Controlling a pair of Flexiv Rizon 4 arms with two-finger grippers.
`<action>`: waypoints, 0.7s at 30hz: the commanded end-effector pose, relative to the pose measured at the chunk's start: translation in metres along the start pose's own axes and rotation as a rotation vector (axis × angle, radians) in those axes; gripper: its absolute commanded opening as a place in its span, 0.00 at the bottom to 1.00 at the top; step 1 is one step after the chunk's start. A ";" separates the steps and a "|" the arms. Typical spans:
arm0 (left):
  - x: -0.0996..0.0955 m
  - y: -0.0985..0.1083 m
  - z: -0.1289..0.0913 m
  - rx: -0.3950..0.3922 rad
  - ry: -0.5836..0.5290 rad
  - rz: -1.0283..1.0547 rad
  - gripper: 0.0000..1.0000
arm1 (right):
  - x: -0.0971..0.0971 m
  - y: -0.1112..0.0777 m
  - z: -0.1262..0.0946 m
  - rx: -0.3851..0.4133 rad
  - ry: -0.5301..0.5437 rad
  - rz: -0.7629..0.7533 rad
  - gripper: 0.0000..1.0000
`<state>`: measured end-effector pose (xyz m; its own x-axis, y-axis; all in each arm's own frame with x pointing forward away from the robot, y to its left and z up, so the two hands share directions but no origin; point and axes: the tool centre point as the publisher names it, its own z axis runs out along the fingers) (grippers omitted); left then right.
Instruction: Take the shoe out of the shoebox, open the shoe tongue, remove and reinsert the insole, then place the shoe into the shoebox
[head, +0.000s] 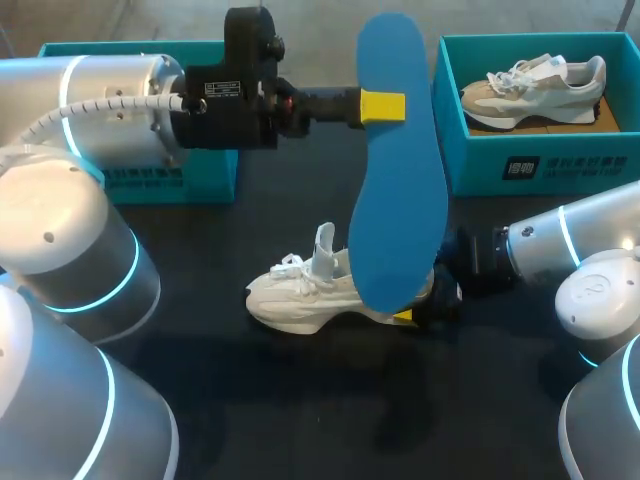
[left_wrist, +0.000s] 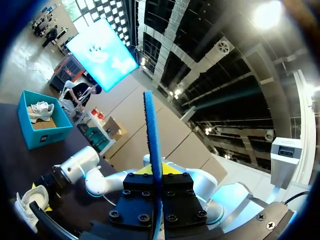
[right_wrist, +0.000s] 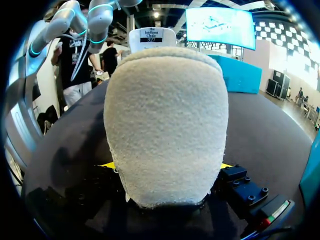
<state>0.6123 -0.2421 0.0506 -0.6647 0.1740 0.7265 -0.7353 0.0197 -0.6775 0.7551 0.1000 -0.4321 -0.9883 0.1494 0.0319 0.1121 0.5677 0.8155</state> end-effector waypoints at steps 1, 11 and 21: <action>0.000 0.002 0.000 0.004 0.000 0.001 0.00 | 0.000 -0.003 0.003 0.002 -0.002 0.000 1.00; 0.000 0.002 0.000 0.004 0.000 0.001 0.00 | -0.003 -0.001 -0.002 0.013 -0.002 -0.008 1.00; 0.000 0.002 0.000 0.004 0.000 0.001 0.00 | -0.007 0.006 -0.025 0.089 0.007 -0.025 1.00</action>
<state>0.6123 -0.2421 0.0505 -0.6648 0.1738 0.7265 -0.7353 0.0197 -0.6775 0.7595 0.0875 -0.4220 -0.9910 0.1336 0.0058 0.0876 0.6156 0.7832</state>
